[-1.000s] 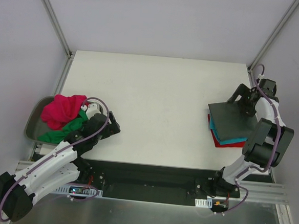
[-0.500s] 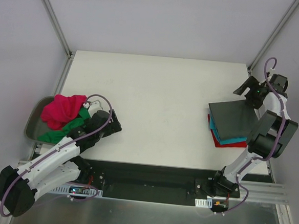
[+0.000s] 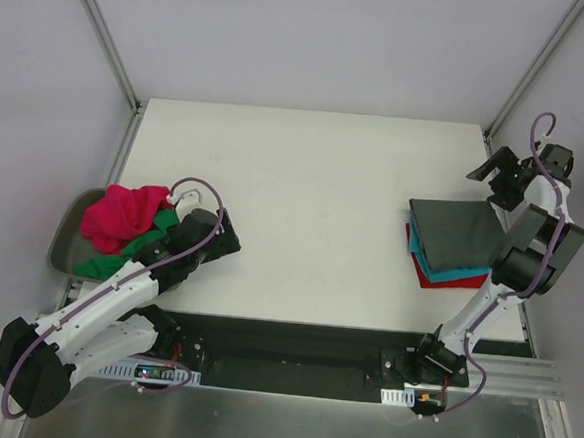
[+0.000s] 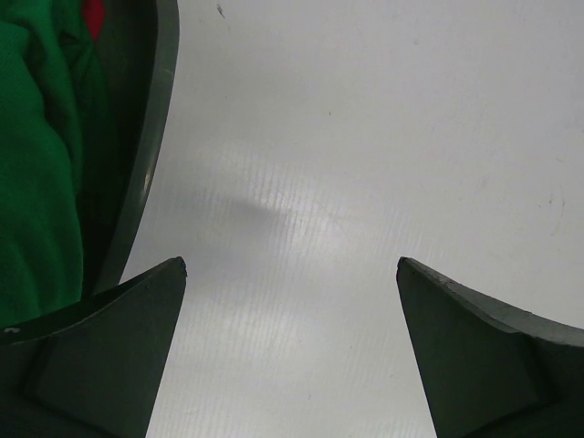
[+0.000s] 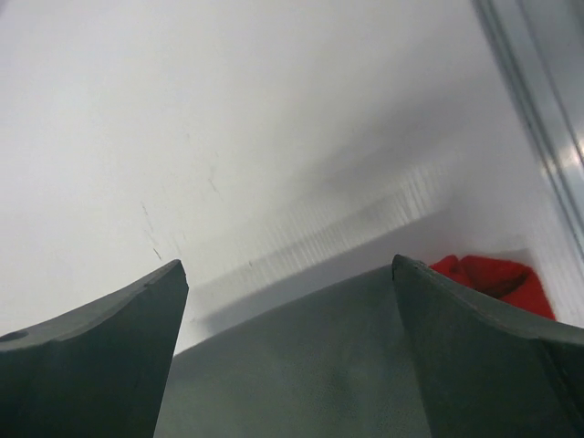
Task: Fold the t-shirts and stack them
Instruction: Put the neatly folded tshirt into the corner of the board with the right arm
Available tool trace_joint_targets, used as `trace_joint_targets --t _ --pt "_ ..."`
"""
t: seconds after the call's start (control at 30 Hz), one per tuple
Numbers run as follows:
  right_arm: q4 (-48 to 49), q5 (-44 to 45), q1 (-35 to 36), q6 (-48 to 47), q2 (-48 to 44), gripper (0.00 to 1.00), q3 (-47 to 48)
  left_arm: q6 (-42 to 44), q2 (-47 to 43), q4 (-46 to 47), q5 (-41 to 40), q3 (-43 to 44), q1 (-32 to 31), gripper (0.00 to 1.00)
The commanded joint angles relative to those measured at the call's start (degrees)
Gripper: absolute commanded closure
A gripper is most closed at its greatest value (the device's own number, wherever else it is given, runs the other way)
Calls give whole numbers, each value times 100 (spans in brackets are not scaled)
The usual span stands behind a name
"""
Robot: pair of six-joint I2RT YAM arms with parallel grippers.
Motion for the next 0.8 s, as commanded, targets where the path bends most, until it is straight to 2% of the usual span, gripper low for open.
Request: trace_joint_targets --t 0.0,0.13,0.23,0.33,0.43,0.47,0.6,0.77 --pt "-262 -234 -55 53 -568 4 632 190 -205 -47 100 119 -32 1" --pt "-727 -42 23 44 -1358 4 580 269 -398 -47 161 119 -32 1" --pt "-1009 -217 313 271 -2297 4 72 252 -618 -91 179 136 -32 1" --pt "-844 -7 874 431 -3596 4 -1104 243 -882 -196 293 180 -32 1" --pt "-667 862 2007 334 -4872 4 -2448 278 -1137 -362 232 180 -32 1" --pt "-615 882 2280 378 -5293 4 -2922 243 -1189 -511 145 206 -32 1" --pt "61 -21 2660 835 -6710 4 -4776 59 -1357 -1171 -338 373 -32 1" --pt "650 -488 2740 1195 -7994 4 -6072 -337 -1384 -1523 -533 347 -23 1"
